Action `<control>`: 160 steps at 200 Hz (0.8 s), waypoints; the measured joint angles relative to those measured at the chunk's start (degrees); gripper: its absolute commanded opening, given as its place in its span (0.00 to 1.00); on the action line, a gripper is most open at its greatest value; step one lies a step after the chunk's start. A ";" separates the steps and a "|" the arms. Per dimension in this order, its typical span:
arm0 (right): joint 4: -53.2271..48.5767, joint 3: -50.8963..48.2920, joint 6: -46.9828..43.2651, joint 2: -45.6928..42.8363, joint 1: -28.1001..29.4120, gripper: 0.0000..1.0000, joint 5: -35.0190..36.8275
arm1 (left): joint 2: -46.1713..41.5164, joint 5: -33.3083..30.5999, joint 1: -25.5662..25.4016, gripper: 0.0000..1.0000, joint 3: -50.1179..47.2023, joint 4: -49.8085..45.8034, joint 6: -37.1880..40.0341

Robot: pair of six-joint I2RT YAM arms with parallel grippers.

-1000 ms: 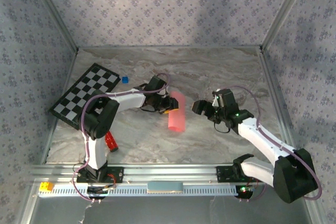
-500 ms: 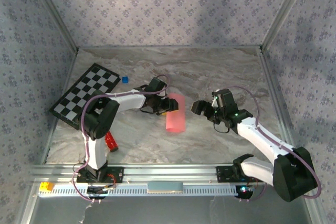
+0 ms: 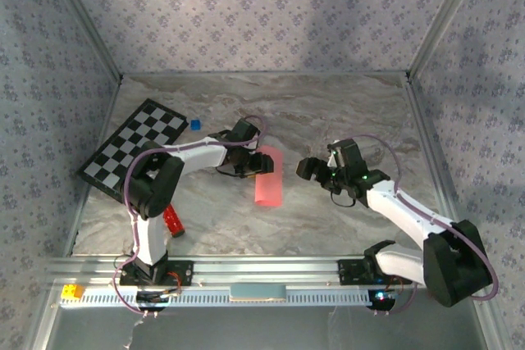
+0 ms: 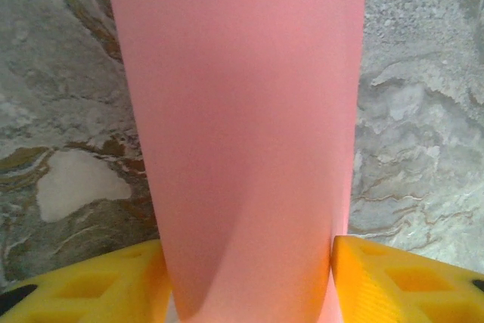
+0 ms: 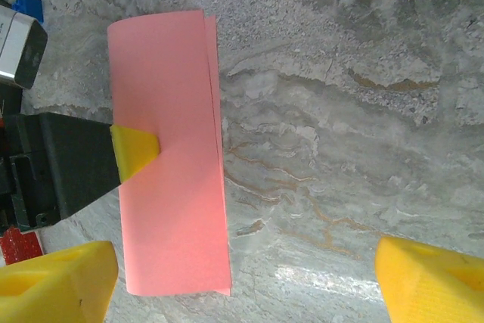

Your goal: Fold a paper plane with a square sheet of paper (pick it up from the middle)

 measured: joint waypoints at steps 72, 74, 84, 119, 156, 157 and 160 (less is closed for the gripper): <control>1.62 0.02 0.68 3.34 2.25 0.72 -0.04 | 0.55 0.15 0.66 0.59 1.62 -3.19 4.13; 1.77 0.02 0.85 3.48 2.34 0.70 -0.04 | 0.57 0.20 0.68 0.59 1.64 -3.26 4.17; 2.38 0.02 0.79 4.33 2.54 0.64 -0.20 | 0.96 0.31 0.76 0.60 2.08 -3.80 4.96; 5.49 0.44 1.53 8.55 3.87 0.45 -1.75 | 1.20 0.48 0.76 0.61 2.62 -4.68 6.43; 8.33 3.39 2.38 14.73 6.03 0.24 -3.50 | 1.53 0.52 0.74 0.62 2.97 -4.98 7.08; 8.41 3.45 2.32 14.91 6.08 0.24 -3.56 | 1.55 0.52 0.74 0.62 2.99 -5.03 7.10; 8.81 3.72 2.38 15.50 6.27 0.23 -3.78 | 1.60 0.52 0.74 0.63 3.13 -5.14 7.10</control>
